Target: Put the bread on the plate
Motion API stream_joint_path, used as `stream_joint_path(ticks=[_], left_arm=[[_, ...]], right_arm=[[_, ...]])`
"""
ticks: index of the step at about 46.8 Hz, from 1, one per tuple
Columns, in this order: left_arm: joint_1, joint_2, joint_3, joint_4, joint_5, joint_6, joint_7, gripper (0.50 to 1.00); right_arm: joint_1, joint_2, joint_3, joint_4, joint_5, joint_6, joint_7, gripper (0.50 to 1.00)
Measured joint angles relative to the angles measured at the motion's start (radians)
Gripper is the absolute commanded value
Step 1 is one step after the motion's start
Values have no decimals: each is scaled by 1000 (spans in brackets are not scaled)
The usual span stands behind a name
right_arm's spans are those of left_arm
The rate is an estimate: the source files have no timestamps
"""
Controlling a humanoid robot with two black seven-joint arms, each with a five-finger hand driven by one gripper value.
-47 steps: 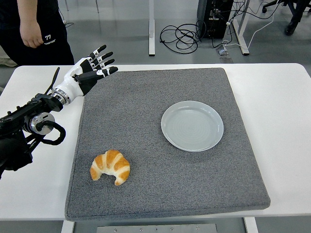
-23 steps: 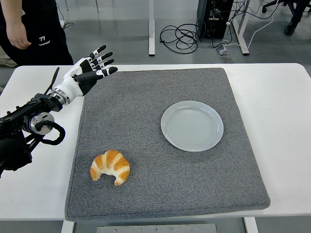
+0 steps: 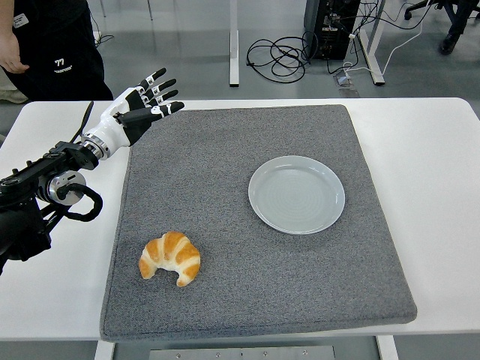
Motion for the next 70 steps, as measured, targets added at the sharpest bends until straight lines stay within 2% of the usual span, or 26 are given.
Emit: stream_joint_path(ticks=[9, 16, 24, 33, 39, 46, 53, 64, 70], left_arm=[[-10, 21, 31, -22, 7, 2, 17, 965], [-30, 77, 94, -103, 8, 24, 21, 963], [-97, 179, 170, -278, 9, 100, 27, 963], [-251, 300, 318, -505, 32, 176, 66, 963], [-357, 352, 436, -636, 147, 240, 68, 963], [-397, 410, 485, -775, 285, 283, 77, 963], [-436, 469, 509, -875, 386, 287, 120, 961], [-529, 513, 601, -949, 468, 285, 197, 957], [-581, 537, 655, -1004, 495, 280, 212, 957]], right_arm=[[0, 0, 0, 0, 0, 0, 0, 1000], [0, 0, 2, -2, 0, 0, 0, 1000], [0, 0, 2, -1, 0, 0, 0, 1000], [0, 0, 2, 0, 0, 2, 0, 1000], [-1, 0, 1, 0, 0, 1, 0, 1000], [0, 0, 0, 0, 0, 2, 0, 1000], [0, 0, 0, 0, 0, 1, 0, 1000], [1, 0, 0, 1, 0, 1, 0, 1000], [2, 0, 0, 1, 0, 2, 0, 1000]])
